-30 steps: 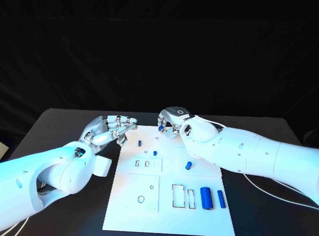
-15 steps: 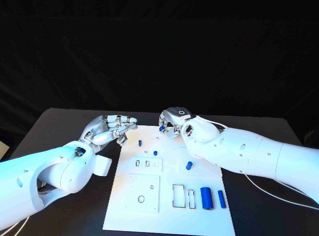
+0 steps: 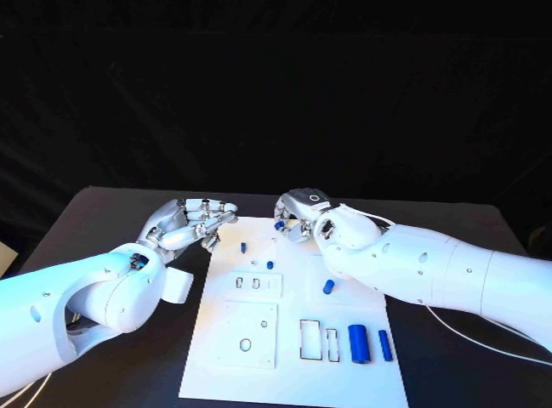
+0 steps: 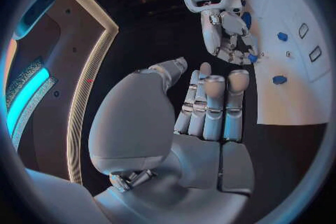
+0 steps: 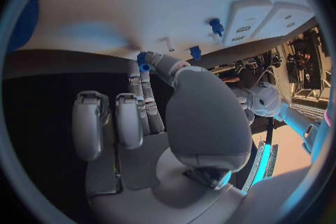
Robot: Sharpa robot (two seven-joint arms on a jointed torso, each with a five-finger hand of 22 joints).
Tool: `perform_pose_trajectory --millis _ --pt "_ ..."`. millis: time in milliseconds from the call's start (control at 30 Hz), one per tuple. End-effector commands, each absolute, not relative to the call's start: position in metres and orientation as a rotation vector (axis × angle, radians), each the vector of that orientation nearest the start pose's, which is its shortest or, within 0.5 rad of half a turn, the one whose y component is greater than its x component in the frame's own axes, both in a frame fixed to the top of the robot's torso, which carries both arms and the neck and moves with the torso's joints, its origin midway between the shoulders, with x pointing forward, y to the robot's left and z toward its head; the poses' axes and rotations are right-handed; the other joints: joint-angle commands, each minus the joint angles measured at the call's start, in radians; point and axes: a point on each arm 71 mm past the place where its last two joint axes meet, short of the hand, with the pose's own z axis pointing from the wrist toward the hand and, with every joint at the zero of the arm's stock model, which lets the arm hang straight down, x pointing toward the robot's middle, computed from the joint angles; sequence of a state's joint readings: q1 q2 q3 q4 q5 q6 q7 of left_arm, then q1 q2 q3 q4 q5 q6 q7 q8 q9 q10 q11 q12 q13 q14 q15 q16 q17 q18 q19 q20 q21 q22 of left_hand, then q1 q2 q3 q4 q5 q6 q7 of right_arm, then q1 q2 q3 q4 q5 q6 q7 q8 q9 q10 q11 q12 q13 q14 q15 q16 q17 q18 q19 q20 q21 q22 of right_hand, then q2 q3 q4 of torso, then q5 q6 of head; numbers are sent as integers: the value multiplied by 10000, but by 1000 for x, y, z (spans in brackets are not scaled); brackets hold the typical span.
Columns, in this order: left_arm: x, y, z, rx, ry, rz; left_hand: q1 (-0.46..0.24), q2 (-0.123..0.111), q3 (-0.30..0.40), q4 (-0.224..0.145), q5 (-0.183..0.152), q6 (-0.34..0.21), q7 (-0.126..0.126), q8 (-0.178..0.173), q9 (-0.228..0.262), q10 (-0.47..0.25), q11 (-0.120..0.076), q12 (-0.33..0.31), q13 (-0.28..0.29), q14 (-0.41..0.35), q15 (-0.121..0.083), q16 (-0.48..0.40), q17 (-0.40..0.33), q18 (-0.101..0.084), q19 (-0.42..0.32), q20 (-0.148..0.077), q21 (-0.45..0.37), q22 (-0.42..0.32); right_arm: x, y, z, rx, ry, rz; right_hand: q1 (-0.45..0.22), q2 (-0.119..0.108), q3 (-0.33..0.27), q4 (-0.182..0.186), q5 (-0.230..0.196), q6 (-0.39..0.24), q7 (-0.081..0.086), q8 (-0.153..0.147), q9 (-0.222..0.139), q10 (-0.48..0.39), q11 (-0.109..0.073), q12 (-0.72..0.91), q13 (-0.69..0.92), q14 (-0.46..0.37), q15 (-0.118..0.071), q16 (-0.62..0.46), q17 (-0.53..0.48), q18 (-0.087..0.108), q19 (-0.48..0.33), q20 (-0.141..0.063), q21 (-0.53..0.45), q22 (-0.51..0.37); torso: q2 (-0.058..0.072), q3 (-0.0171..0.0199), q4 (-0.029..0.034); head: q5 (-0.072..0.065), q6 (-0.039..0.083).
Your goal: Assemble the parts on the task board
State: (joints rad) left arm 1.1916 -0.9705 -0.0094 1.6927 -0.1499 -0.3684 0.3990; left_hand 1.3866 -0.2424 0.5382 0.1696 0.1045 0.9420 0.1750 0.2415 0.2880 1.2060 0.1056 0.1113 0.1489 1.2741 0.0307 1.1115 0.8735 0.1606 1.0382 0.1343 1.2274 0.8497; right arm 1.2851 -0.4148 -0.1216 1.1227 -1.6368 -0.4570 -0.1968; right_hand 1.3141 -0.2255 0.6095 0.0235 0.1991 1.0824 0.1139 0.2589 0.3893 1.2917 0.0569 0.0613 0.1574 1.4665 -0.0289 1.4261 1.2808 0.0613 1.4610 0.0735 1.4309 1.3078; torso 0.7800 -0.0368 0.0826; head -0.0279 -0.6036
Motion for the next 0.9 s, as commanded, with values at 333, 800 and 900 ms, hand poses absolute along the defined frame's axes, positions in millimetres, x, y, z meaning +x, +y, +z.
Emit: perform_pose_trajectory --millis 333,800,900 --pt "459 220 -152 -9364 14080 -15502 -13 67 42 -54 -61 -82 -8 -51 10 -74 -23 10 11 79 14 94 38 -180 39 6 70 7 548 -88 -179 -3339 14724 4957 -28 -12 43 13 -32 -24 -12 64 29 13 -66 22 48 540 29 60 9 -153 110 38 -19 496 14 -12 27 -14 29" --pt "459 220 -152 -9373 14090 -15500 -11 69 47 -62 -66 -86 -7 -51 14 -84 -21 10 14 88 14 115 42 -180 37 7 82 17 550 -90 -179 -3250 14735 4836 224 -148 -1957 326 -424 -1760 167 -1105 -178 -2701 540 235 -629 37 501 -881 -1733 460 -1273 474 -2381 -2390 9 -12 7 13 11" --pt "459 220 -152 -9380 14085 -15488 -11 69 47 -62 -66 -86 -7 -51 14 -84 -21 10 14 88 14 115 42 -180 37 7 82 17 548 -93 -178 -3212 14676 4892 442 -57 -2468 528 -443 -1741 111 -1174 -193 -2794 516 350 -688 40 506 -888 -1787 450 -1235 491 -2479 -2444 0 -13 1 20 4"
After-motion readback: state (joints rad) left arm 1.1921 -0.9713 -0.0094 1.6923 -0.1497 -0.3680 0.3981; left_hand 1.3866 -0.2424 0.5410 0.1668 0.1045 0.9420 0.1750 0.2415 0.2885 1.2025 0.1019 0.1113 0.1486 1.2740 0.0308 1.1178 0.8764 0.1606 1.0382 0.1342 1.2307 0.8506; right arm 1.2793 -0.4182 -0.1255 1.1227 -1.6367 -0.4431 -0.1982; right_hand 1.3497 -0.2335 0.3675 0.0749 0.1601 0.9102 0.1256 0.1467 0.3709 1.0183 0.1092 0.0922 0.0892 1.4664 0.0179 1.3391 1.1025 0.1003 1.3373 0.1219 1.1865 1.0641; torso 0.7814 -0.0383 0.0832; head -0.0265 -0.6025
